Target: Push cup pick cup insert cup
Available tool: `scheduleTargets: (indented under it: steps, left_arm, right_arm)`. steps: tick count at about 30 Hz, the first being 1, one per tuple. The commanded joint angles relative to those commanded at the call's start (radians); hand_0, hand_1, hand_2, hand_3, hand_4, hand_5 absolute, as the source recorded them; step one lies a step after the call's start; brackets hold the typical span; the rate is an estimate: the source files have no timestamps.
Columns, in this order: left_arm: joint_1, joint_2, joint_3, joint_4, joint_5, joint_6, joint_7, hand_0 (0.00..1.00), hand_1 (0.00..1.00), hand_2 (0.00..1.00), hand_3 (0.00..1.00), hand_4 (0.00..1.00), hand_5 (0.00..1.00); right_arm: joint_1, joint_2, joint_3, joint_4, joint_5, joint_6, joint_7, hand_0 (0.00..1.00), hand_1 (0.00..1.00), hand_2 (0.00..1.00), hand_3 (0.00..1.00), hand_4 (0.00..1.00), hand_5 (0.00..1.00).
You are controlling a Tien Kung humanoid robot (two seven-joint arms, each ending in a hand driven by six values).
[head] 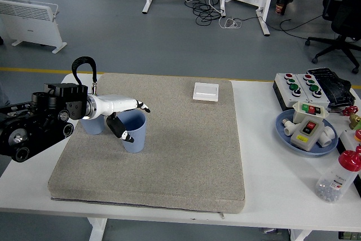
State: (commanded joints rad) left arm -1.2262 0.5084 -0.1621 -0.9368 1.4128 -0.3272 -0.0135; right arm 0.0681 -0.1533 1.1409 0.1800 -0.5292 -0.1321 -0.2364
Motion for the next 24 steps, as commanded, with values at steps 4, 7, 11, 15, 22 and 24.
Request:
scheduleTargets:
  steps: [4, 7, 11, 15, 22, 24]
  left_arm:
    - [0.003, -0.001, -0.002, 0.002, -0.001, 0.003, 0.0, 0.543, 0.673, 0.815, 0.729, 0.701, 0.079]
    - [0.004, -0.003, -0.002, 0.005, 0.0, 0.006, 0.0, 0.495, 0.615, 0.73, 0.562, 0.594, 0.035]
    - [0.01, -0.005, -0.009, 0.01, 0.001, 0.009, 0.002, 0.495, 0.615, 0.73, 0.562, 0.594, 0.035]
    - [0.032, 0.015, -0.066, -0.017, -0.025, -0.001, 0.025, 0.496, 0.565, 0.592, 0.489, 0.548, 0.033]
    - [0.081, 0.102, -0.271, -0.165, -0.065, -0.034, 0.114, 0.495, 0.551, 0.549, 0.481, 0.54, 0.044]
    - [0.096, 0.139, -0.35, -0.219, -0.075, -0.051, 0.154, 0.495, 0.551, 0.549, 0.481, 0.54, 0.044]
  right_arm:
    - [0.0, 0.0, 0.0, 0.0, -0.002, 0.0, 0.0, 0.724, 0.647, 0.648, 0.578, 0.127, 0.471]
    - [-0.001, 0.001, 0.001, 0.0, -0.002, 0.0, 0.0, 0.724, 0.646, 0.648, 0.577, 0.127, 0.471]
    - [-0.002, 0.002, 0.001, 0.0, 0.0, 0.0, 0.0, 0.724, 0.646, 0.648, 0.577, 0.127, 0.471]
    - [-0.004, 0.003, 0.002, 0.0, 0.0, -0.001, 0.001, 0.724, 0.647, 0.647, 0.577, 0.127, 0.471]
    - [-0.009, 0.006, 0.004, 0.0, 0.001, -0.001, 0.002, 0.724, 0.647, 0.648, 0.577, 0.127, 0.473]
    - [-0.01, 0.007, 0.006, 0.0, -0.003, -0.001, 0.001, 0.724, 0.647, 0.648, 0.577, 0.127, 0.473]
